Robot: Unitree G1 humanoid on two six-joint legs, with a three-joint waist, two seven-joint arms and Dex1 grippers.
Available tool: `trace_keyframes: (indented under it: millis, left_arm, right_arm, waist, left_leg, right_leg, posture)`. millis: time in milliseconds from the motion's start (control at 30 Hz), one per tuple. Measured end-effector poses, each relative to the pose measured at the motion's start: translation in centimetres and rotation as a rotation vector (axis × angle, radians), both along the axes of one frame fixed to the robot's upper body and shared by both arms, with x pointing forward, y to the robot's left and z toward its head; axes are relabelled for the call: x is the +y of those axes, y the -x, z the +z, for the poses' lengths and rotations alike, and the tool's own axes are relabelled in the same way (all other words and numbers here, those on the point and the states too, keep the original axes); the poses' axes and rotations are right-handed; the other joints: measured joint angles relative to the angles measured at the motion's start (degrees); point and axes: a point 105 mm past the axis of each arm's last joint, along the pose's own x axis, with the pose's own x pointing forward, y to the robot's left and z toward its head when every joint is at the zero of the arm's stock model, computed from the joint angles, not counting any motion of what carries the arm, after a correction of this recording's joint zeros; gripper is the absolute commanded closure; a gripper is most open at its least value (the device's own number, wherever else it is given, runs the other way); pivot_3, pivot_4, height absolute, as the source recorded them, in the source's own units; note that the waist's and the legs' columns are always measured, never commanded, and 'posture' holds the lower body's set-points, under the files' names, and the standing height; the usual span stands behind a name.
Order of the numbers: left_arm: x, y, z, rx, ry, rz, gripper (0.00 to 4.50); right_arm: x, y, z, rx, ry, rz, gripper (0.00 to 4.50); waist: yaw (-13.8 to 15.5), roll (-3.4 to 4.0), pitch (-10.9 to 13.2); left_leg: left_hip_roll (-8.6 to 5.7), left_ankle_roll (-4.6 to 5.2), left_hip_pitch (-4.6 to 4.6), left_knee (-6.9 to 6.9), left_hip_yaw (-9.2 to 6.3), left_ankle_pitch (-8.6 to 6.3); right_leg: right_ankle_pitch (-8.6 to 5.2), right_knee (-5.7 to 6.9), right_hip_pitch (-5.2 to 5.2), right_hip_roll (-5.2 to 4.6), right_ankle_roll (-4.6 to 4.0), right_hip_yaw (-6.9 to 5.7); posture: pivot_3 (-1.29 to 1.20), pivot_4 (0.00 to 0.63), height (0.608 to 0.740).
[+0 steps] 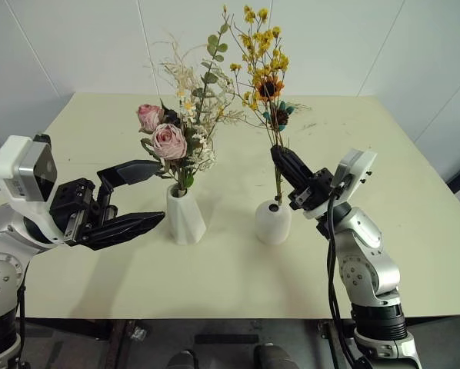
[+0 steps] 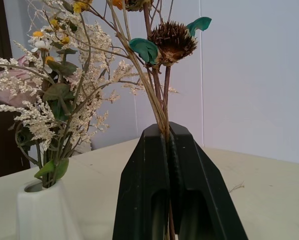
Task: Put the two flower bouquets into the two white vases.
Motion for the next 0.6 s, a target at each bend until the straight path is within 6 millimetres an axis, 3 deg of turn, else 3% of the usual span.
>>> trace_keyframes:
  millis: [600]
  left_arm:
    - [-0.22,-0.08,0.06,-0.001,-0.002,-0.011,0.00]
  right_arm:
    - [-0.71,-0.11,-0.65,0.018,-0.003,-0.026,4.43]
  waist:
    - [0.01,0.00,0.00]
  left_leg:
    - [0.00,0.00,-0.01,0.00,0.00,0.00]
  right_leg:
    - [0.00,-0.01,0.00,0.00,0.00,0.00]
  posture:
    - [0.00,0.150,0.740]
